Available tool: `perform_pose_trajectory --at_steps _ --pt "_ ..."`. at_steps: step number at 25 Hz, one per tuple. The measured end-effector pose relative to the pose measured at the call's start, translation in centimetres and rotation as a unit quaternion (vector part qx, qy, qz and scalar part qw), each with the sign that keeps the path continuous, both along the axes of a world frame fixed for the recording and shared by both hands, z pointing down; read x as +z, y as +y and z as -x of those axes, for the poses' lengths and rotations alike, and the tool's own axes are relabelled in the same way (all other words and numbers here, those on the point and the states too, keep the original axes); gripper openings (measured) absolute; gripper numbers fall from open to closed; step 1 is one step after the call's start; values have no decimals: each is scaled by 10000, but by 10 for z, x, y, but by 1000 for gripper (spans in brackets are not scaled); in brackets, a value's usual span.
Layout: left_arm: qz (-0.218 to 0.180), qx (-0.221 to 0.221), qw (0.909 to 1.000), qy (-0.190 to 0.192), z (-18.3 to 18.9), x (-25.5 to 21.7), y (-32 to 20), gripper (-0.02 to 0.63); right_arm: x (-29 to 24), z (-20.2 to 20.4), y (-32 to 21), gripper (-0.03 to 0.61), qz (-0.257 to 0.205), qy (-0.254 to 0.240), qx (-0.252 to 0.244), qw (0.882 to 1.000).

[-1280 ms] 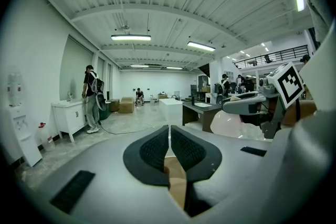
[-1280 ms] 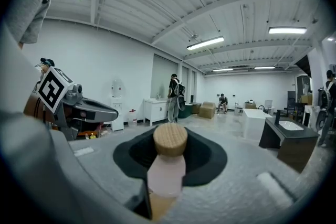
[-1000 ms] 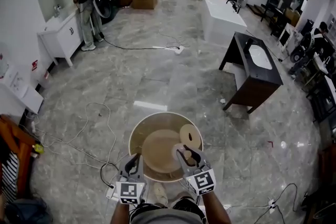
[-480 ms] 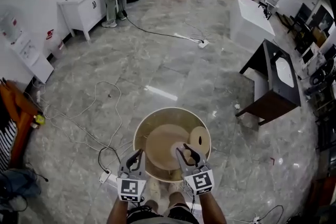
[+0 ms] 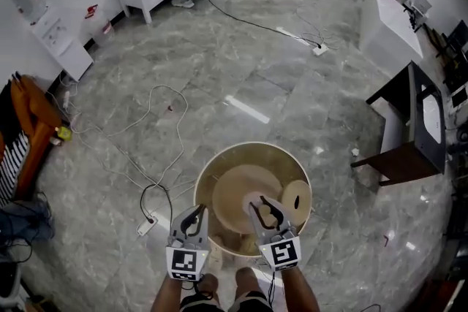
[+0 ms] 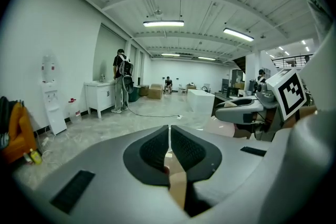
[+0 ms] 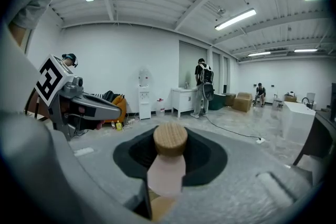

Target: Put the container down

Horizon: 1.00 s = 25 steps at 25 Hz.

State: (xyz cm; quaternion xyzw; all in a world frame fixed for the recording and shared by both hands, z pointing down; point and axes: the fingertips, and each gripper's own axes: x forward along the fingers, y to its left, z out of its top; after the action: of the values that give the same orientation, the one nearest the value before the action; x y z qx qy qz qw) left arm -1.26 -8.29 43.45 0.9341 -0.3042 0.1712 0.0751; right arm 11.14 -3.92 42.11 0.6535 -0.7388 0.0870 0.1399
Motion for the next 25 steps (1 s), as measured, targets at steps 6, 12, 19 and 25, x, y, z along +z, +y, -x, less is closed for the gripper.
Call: perform_pose_trajectory --at_steps 6,12,19,25 --pt "100 -218 9996 -145 -8 56 -23 29 54 -6 -30 117 173 -163 -279 9993" --pt "298 -416 9985 -202 -15 116 -40 29 118 -7 -53 117 359 -151 -578 9976" --pt "782 -715 9942 -174 -20 172 -45 29 181 -11 -63 117 620 -172 -769 9950" --pt "717 -681 9945 -350 -19 211 -50 29 222 -17 -76 117 692 -232 -892 9933"
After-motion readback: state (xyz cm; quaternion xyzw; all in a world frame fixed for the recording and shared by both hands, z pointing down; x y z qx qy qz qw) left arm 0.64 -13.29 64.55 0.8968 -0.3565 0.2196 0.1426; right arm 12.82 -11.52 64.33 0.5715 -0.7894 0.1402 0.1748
